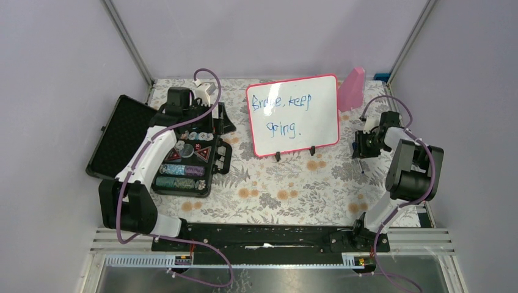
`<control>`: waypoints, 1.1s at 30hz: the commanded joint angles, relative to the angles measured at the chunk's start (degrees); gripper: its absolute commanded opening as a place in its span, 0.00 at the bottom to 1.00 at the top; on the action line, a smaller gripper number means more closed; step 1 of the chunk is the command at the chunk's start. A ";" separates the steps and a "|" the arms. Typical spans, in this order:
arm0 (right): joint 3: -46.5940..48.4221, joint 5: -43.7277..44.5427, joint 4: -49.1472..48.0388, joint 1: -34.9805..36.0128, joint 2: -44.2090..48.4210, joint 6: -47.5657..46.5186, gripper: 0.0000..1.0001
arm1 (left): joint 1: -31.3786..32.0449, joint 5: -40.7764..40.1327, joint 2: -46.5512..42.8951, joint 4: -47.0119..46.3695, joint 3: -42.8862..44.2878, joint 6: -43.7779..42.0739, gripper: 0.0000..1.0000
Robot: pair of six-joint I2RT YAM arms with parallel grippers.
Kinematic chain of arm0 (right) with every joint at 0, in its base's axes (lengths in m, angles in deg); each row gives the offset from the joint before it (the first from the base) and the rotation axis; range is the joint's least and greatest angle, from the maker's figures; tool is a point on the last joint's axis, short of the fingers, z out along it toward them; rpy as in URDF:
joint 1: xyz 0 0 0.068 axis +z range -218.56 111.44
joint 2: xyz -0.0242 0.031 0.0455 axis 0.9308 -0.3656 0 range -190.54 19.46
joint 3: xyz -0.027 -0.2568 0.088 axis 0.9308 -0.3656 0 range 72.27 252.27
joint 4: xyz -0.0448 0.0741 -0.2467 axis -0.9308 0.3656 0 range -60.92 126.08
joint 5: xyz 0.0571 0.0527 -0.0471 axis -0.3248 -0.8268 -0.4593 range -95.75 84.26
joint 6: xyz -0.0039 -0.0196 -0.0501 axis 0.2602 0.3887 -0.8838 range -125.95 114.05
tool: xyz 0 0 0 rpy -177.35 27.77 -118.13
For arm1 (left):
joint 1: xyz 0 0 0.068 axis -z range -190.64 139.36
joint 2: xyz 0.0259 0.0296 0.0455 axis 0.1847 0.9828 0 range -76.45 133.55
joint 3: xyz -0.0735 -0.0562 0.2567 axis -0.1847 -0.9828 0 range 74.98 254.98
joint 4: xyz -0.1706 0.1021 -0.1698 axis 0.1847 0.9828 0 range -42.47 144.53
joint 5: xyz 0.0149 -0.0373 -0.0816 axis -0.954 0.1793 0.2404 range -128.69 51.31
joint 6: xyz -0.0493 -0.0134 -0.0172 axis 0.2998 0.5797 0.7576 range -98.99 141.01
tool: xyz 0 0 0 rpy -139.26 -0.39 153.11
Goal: Write a sentence on the whiteboard
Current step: Place the whiteboard marker at the center of the board, then reset both arms
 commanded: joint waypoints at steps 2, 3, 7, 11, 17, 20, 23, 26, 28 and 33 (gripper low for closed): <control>0.55 -1.41 3.24 -0.14 2.39 0.09 0.46 | -0.97 1.68 0.13 0.38 2.08 -0.84 0.99; 1.01 -1.77 4.04 -0.14 3.01 0.15 0.46 | -1.14 1.79 0.21 0.73 2.25 -0.84 0.99; 5.42 -3.78 7.84 -0.14 5.68 0.95 0.57 | -2.91 2.87 1.52 3.71 4.90 -1.68 0.99; 12.10 -7.25 10.91 -0.14 8.07 2.80 0.76 | -5.83 3.43 4.26 8.02 9.81 -4.57 0.99; 27.00 -12.64 15.17 -1.07 8.18 4.96 0.99 | -15.08 2.92 8.97 11.27 20.38 -8.05 0.99; 35.45 -14.82 16.52 -3.12 6.72 6.21 1.00 | -20.83 1.48 10.98 11.86 25.92 -8.92 0.99; 45.55 -18.10 18.44 -6.06 3.61 8.39 1.00 | -24.88 -0.11 13.05 12.75 31.61 -10.06 0.99; 53.17 -19.86 18.81 -8.71 -0.05 10.51 1.00 | -27.39 -2.79 14.37 12.79 35.52 -10.64 0.99; 57.42 -21.02 19.77 -10.10 -2.59 11.72 1.00 | -28.32 -4.19 15.02 12.75 37.33 -10.85 0.99; 63.64 -21.78 22.47 -10.84 -6.20 12.03 1.00 | -29.38 -5.69 14.04 9.41 34.77 -11.12 0.99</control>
